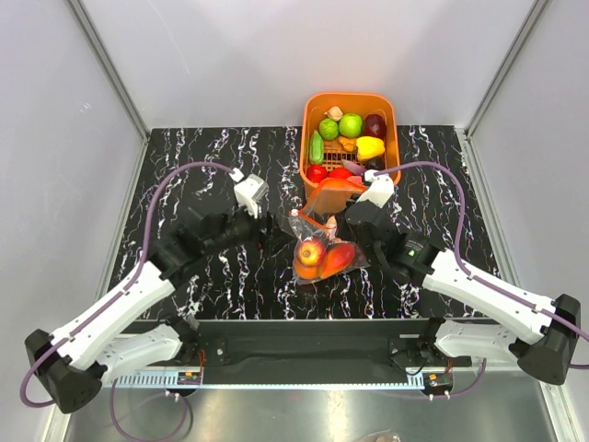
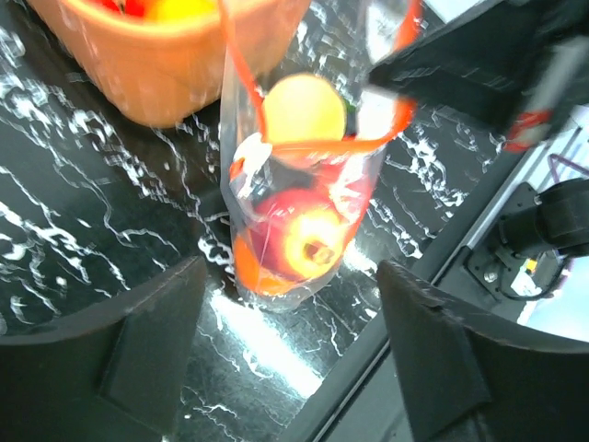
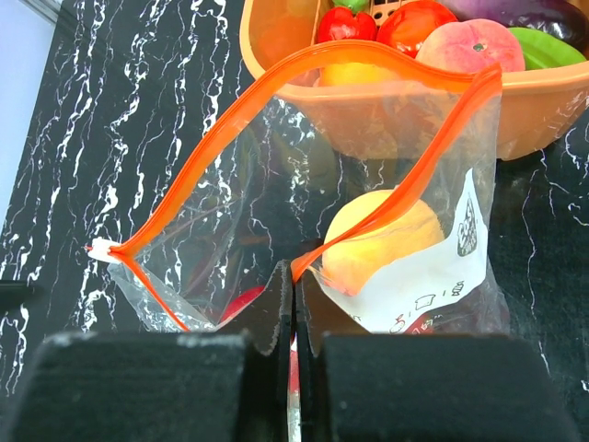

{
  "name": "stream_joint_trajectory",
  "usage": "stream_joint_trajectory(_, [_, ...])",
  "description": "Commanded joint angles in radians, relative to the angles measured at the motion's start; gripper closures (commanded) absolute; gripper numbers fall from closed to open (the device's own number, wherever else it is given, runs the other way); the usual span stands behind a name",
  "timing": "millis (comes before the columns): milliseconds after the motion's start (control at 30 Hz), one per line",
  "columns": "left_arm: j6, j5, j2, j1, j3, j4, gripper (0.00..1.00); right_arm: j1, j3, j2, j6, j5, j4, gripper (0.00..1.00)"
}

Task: Place the food in the zip-top bag and seal the zipper
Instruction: Zip the zipper food storage bag at the center of the board.

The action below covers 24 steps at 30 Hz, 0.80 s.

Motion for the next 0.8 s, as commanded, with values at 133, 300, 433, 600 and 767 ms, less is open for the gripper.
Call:
stream_joint_trajectory(133, [-0.101, -0.050, 0.049, 0.019, -0.142, 0.383, 0.38, -0.010, 0.048, -0.003, -0.030, 0.032, 0.037, 1.00])
stream_joint_trajectory(300, [-0.112, -0.012, 0.087, 0.044, -0.189, 0.551, 0.40, -0.010, 0.060, 0.000, -0.041, 0.015, 0.025, 1.00])
stream_joint_trajectory(433, [-0.109, -0.026, 0.124, 0.047, -0.197, 0.592, 0.40, -0.012, 0.062, -0.002, -0.041, 0.009, 0.019, 1.00])
stream_joint_trajectory(600, [-0.106, 0.011, 0.153, 0.048, -0.197, 0.611, 0.43, -0.012, 0.057, -0.003, -0.041, 0.006, 0.027, 1.00])
stream_joint_trajectory(767, [-0.112, 0.034, 0.168, 0.053, -0.196, 0.598, 0.43, -0.010, 0.062, 0.008, -0.041, 0.009, 0.031, 1.00])
